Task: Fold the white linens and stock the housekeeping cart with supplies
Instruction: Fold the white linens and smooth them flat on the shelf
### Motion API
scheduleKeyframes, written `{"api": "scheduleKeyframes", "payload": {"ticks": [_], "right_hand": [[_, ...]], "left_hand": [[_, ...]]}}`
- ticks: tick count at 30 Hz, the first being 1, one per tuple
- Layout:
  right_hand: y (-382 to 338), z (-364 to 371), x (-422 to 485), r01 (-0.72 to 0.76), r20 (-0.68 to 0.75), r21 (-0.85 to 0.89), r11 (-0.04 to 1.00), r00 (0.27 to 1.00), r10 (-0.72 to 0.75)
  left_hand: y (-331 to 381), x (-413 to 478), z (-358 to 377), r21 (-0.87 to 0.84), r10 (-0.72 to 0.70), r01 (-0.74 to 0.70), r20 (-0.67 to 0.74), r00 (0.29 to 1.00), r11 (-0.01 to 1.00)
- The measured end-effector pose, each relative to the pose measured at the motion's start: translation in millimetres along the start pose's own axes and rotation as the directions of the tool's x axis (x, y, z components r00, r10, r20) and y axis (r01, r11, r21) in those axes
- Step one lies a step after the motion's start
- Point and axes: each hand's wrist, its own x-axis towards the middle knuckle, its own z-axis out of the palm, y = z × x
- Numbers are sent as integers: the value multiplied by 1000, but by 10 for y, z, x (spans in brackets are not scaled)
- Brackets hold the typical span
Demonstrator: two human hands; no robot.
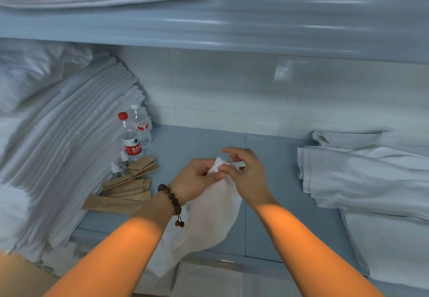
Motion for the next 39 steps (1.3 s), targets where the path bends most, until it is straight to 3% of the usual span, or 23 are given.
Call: {"api": "scheduleKeyframes", "payload": {"ticks": [4, 8, 12, 19, 22, 31, 34, 39], "right_hand": [[-26, -38, -22, 4, 46, 84, 996, 999, -8], [-29, -88, -66, 3, 33, 52, 999, 999, -5], [-62, -145, -88, 13, 133, 12, 1000, 991, -15], [-126, -193, -41, 21, 46, 1, 1000, 999, -21], [-131, -219, -58, 15, 64, 5, 1000, 998, -15], [-125, -168, -180, -31, 40, 46, 998, 999, 29], [-160, -128, -190, -34, 41, 64, 997, 999, 31], [-194, -130, -181, -30, -14, 73, 997, 999, 31]], "left_hand": [[-31, 12, 19, 95, -16, 19, -29, 999, 995], [-78, 16, 92, 188, 40, -4, -188, 981, 982], [-89, -16, 135, 190, 81, -41, -206, 975, 981], [-56, -98, 239, 283, 149, -45, -359, 921, 958], [-45, -165, 259, 420, 210, -54, -336, 918, 906], [-12, -352, 323, 580, 226, 14, -340, 913, 814], [-28, -439, 343, 678, 262, 36, -332, 906, 734], [14, -602, 319, 680, 201, 112, -364, 909, 725]]}}
